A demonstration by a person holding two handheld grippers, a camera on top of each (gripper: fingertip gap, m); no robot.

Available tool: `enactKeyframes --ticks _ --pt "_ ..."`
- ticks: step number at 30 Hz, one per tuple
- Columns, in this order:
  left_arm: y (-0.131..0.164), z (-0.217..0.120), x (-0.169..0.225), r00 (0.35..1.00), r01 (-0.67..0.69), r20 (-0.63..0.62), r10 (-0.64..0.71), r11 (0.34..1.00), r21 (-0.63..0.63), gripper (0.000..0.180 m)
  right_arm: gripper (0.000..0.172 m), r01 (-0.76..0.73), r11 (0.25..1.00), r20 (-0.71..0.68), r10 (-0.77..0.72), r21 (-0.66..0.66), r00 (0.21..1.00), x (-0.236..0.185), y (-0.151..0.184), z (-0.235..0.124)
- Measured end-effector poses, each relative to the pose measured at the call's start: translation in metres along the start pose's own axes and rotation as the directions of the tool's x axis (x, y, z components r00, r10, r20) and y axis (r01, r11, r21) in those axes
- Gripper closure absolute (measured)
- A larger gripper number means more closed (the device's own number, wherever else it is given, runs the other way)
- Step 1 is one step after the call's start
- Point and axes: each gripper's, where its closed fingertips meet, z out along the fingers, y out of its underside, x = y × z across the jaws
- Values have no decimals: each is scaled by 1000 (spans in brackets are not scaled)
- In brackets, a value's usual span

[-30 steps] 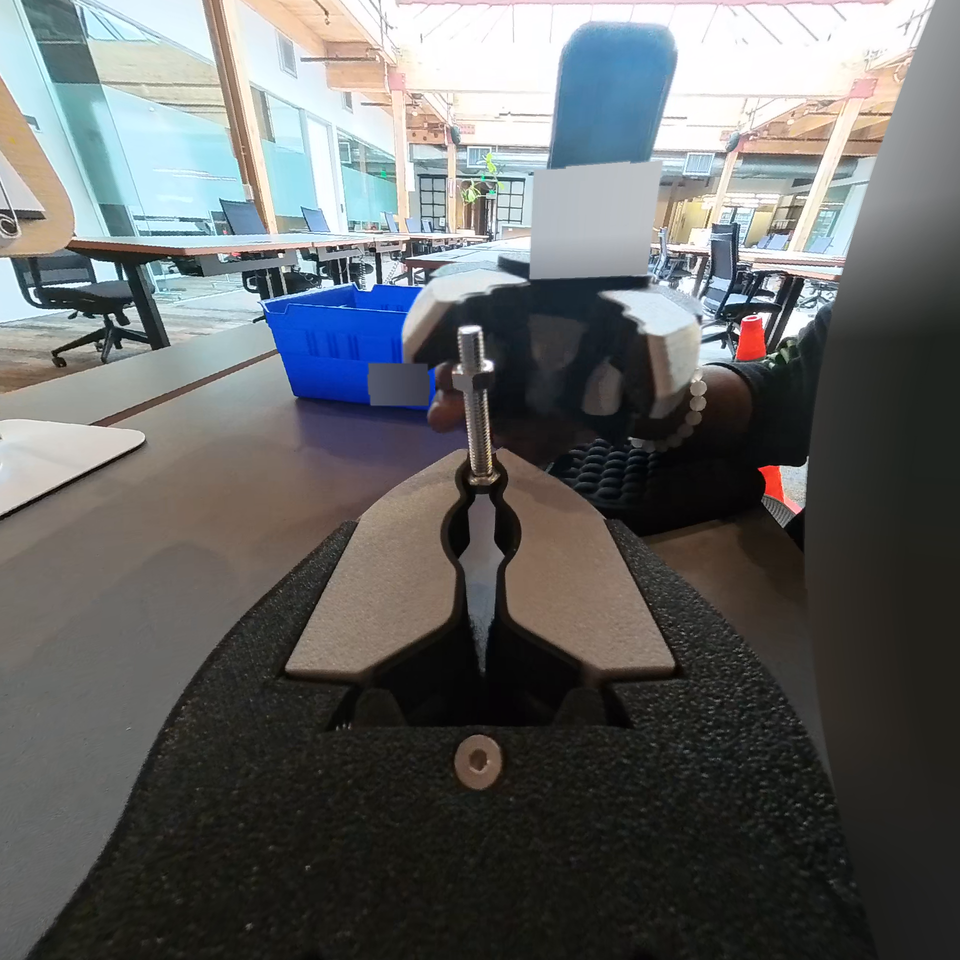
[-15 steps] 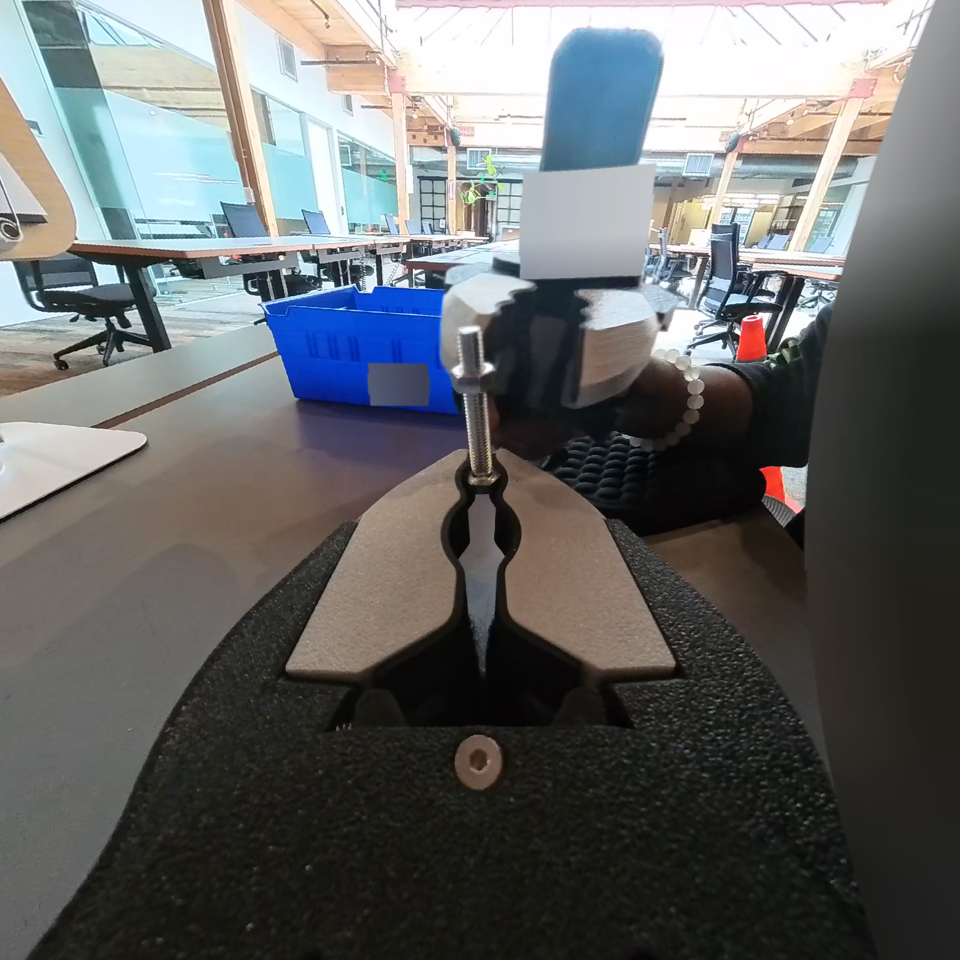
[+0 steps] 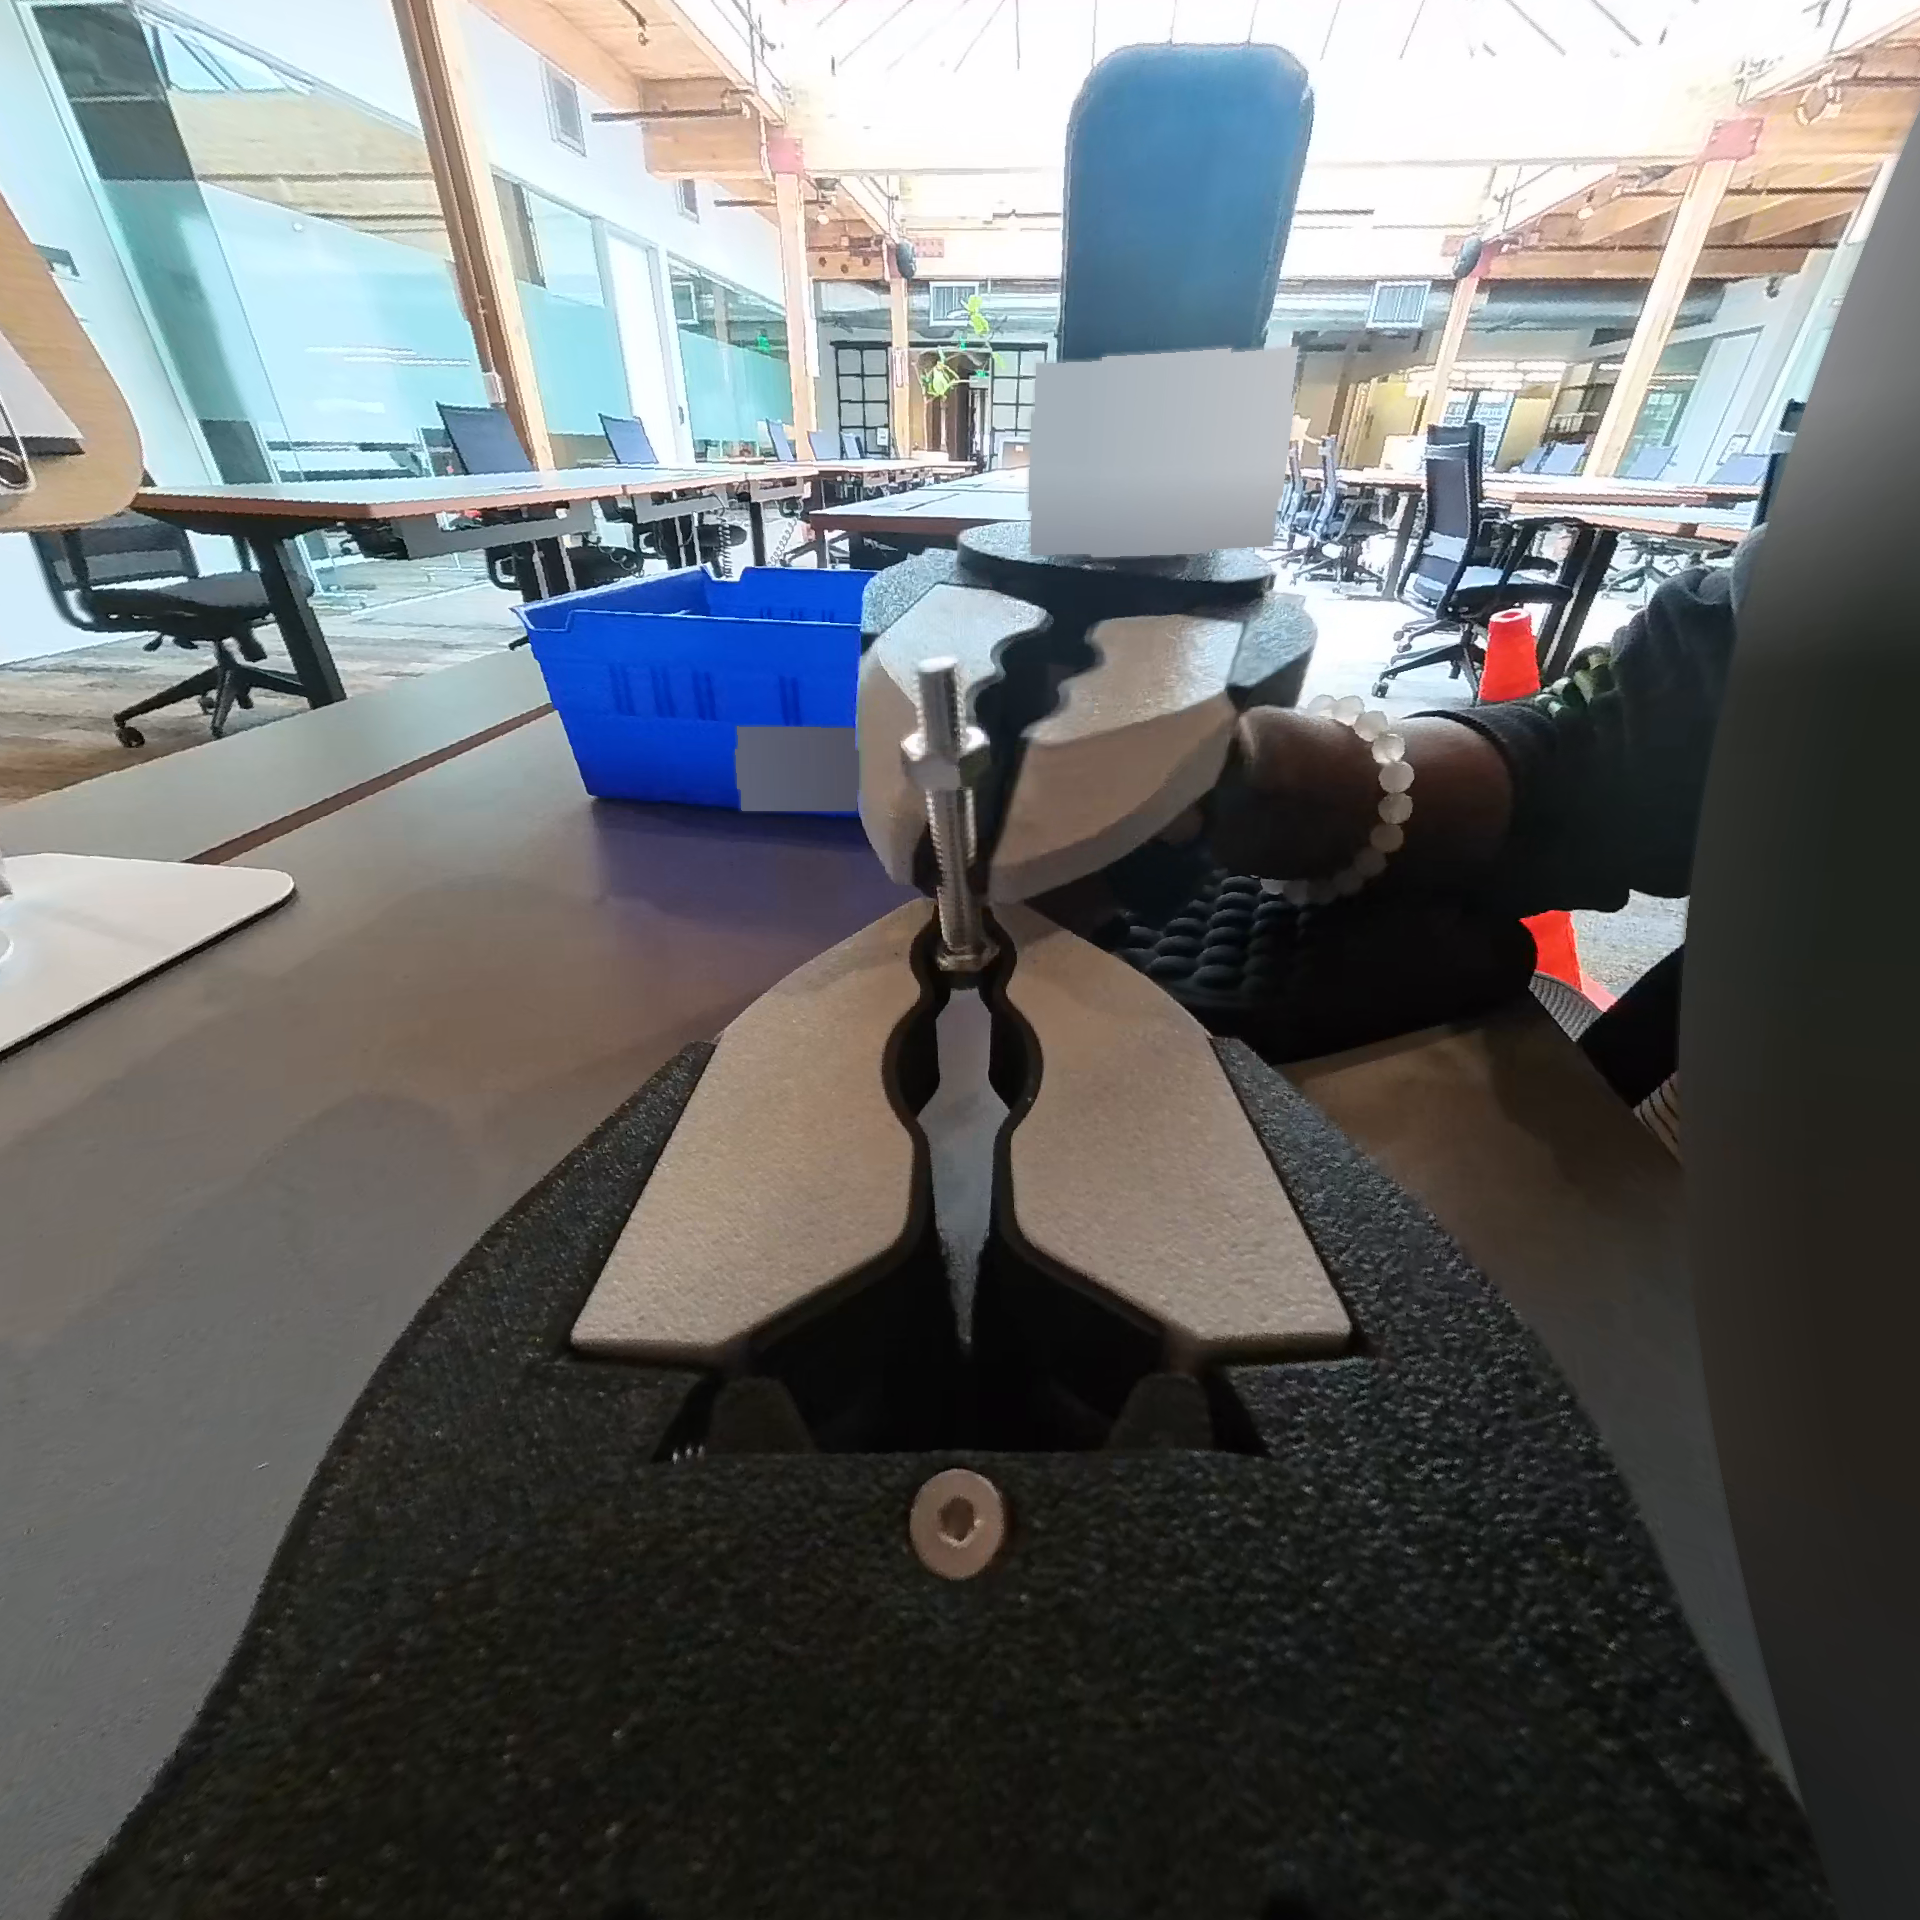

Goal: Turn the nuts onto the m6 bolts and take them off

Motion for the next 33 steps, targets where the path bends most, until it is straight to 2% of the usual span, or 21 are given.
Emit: enactKeyframes --ticks 6,13,16,23,28,33 --pt "-1 1 2 1000 -7 -7 7 1000 8 175 167 -19 1000 5 19 0 1000 0 -1 -1" --pt "1 5 1 999 -42 24 43 999 -10 111 167 -22 999 -33 24 47 999 8 -14 -12" --pt "1 5 -3 998 -33 58 33 999 -10 95 167 -8 998 -58 12 61 998 13 -21 -20" --pt "0 5 -3 997 -43 64 44 999 -5 96 167 30 997 -201 -15 72 979 41 -54 -64" --pt "1 5 0 997 -62 55 62 998 -8 108 167 1 1000 -369 9 26 930 77 -68 -125" --pt "1 5 1 996 -65 54 65 998 -8 114 167 -138 988 -542 77 -73 837 121 -52 -195"
